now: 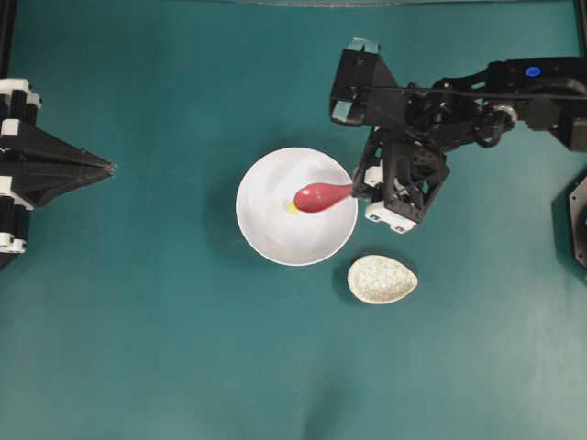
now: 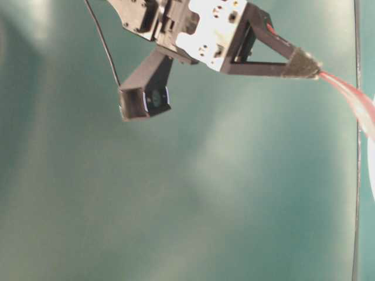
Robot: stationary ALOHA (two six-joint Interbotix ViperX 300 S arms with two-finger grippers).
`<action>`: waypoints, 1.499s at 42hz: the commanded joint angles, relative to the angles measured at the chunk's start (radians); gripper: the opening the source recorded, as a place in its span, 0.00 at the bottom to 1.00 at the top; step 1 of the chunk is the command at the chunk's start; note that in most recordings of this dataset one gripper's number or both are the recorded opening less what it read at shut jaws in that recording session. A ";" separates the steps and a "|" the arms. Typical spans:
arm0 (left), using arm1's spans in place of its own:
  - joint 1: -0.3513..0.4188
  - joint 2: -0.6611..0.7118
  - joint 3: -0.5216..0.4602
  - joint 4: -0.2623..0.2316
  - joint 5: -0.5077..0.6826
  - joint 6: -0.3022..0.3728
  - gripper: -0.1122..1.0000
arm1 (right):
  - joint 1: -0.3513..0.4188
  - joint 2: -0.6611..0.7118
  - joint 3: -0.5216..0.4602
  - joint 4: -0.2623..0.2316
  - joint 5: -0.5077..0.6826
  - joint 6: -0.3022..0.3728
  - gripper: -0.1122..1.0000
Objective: Scoop the yellow hexagonal prism block from the bowl with a spoon using the right arm.
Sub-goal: 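Slide the spoon along the bowl floor under the yellow hexagonal block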
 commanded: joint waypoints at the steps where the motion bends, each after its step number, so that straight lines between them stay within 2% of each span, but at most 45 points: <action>1: 0.000 0.011 -0.023 0.002 -0.005 0.000 0.10 | 0.005 -0.002 -0.040 -0.029 0.037 0.012 0.31; 11: 0.002 0.015 -0.023 0.002 0.002 0.000 0.10 | 0.023 0.046 -0.077 -0.041 0.110 0.020 0.31; 31: 0.002 0.015 -0.023 0.002 0.002 0.000 0.10 | 0.025 0.118 -0.080 -0.051 0.098 0.020 0.31; 63: 0.000 0.009 -0.025 0.002 0.002 0.000 0.10 | 0.025 0.187 -0.080 -0.054 -0.095 0.018 0.31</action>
